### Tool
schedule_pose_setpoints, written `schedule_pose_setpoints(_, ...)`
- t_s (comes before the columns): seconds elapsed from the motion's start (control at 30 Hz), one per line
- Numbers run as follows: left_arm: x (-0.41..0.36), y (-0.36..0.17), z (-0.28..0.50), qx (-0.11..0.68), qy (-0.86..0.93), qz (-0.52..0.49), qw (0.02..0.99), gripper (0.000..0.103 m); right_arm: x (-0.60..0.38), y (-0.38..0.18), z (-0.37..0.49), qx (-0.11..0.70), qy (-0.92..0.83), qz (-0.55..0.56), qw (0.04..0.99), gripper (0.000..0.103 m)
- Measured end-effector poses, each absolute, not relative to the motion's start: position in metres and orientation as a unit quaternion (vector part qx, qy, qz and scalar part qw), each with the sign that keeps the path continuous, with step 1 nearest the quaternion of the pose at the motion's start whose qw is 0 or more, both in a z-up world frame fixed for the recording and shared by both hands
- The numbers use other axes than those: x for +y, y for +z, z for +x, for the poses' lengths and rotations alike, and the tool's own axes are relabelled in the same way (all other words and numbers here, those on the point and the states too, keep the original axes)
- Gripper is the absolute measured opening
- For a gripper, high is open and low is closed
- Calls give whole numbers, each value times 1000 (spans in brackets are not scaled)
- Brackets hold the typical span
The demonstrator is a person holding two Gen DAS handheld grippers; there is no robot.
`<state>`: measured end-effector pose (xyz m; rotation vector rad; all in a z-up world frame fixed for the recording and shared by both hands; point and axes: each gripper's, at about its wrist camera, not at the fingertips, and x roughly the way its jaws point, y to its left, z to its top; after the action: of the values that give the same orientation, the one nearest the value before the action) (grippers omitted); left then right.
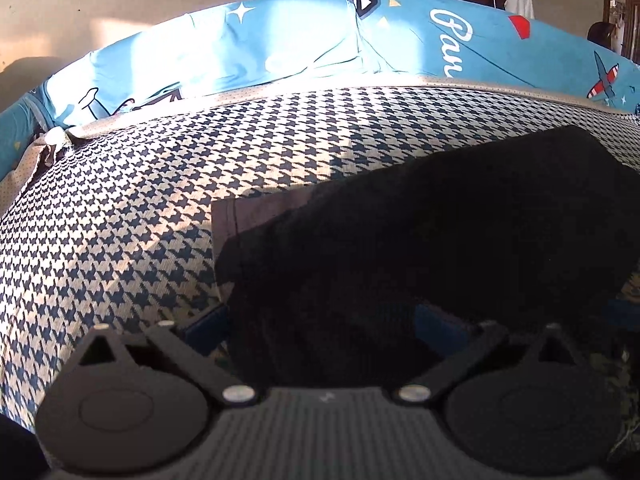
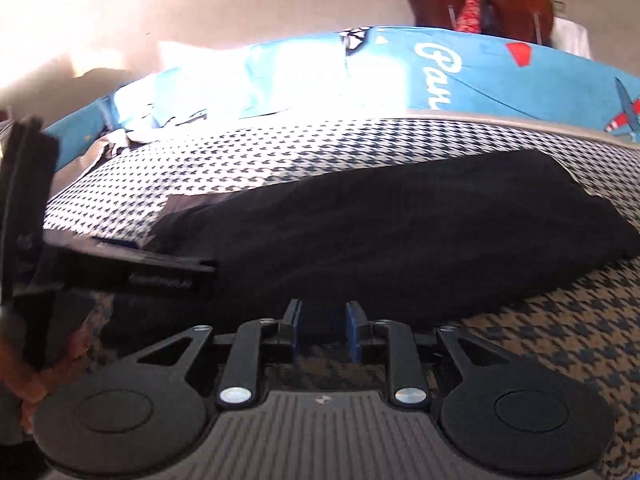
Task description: Fold clothes
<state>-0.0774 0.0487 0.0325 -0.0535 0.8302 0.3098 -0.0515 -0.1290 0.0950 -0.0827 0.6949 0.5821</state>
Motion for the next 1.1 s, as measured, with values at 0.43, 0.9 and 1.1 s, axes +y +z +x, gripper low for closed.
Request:
schedule_pose_setpoints(0.43,50,23,-86,418,137,-45,897,103,-137,92,-40,369,241,-5,898,35)
schedule_pose_setpoints(0.9,44,21,-89,415,143,-51,897,103,-150,90,-44,387,251,20,887,43)
schedule_pose_setpoints(1.1,41,22,-89,416,148,-55,895,103,-152,90,-45,392,257,28,883,46)
